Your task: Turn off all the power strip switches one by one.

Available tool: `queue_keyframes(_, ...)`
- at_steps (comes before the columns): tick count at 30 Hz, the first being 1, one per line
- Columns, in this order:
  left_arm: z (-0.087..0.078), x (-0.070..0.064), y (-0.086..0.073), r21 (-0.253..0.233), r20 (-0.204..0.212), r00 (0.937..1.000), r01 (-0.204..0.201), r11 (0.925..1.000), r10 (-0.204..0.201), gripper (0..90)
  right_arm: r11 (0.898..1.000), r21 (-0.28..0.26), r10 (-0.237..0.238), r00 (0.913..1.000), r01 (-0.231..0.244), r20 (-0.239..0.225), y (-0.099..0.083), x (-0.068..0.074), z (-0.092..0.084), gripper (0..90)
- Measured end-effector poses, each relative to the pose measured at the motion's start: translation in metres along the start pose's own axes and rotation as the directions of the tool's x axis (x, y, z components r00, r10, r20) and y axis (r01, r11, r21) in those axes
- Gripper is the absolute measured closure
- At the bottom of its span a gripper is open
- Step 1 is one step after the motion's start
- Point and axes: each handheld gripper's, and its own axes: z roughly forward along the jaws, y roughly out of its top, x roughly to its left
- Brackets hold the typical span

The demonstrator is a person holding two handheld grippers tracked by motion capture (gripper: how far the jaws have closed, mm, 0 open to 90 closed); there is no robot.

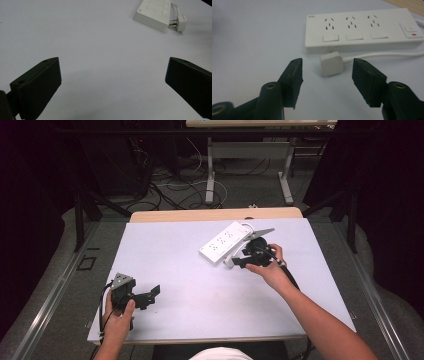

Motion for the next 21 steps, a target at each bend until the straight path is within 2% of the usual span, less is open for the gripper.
queue_keyframes(2, 0.001, -0.001, 0.0, -0.006, -0.003, 1.0, 0.001, 1.0, -0.001, 0.3, 1.0, -0.023, 0.001, 0.9997, -0.001, 0.024, -0.011, 0.001, -0.01, 32.0)
queue_keyframes(4, 0.0, -0.001, 0.0, -0.002, -0.006, 1.0, -0.001, 1.0, 0.001, 0.3, 0.999, -0.054, 0.006, 0.9992, -0.004, 0.039, -0.023, 0.002, -0.02, 30.7)
queue_keyframes(6, 0.001, -0.001, 0.0, -0.007, -0.007, 1.0, 0.001, 1.0, -0.001, 0.2, 0.995, -0.101, 0.025, 0.9983, -0.019, 0.052, -0.034, 0.003, -0.03, 26.6)
queue_keyframes(8, 0.001, 0.0, 0.0, -0.002, -0.007, 1.0, -0.001, 1.0, 0.001, 0.3, 0.993, -0.111, 0.041, 0.9971, -0.034, 0.064, -0.046, 0.003, -0.038, 26.6)
queue_keyframes(10, 0.0, 0.0, 0.001, 0.005, -0.004, 1.0, -0.002, 1.0, 0.003, 0.2, 0.991, -0.12, 0.066, 0.9964, -0.059, 0.053, -0.058, 0.002, -0.044, 25.6)
queue_keyframes(13, 0.0, 0.0, 0.0, 0.002, -0.006, 1.0, -0.003, 1.0, 0.003, 0.2, 0.987, -0.121, 0.113, 0.9905, -0.103, 0.079, -0.074, 0.003, -0.052, 20.7)
queue_keyframes(16, 0.0, 0.0, 0.0, 0.004, -0.006, 1.0, -0.002, 1.0, 0.002, 0.2, 0.985, -0.131, 0.126, 0.9857, -0.11, 0.113, -0.088, 0.002, -0.058, 16.3)
queue_keyframes(21, 0.001, 0.001, 0.0, 0.007, -0.006, 1.0, -0.007, 1.0, 0.007, 0.2, 0.979, -0.15, 0.156, 0.9787, -0.136, 0.133, -0.103, -0.003, -0.064, 14.4)
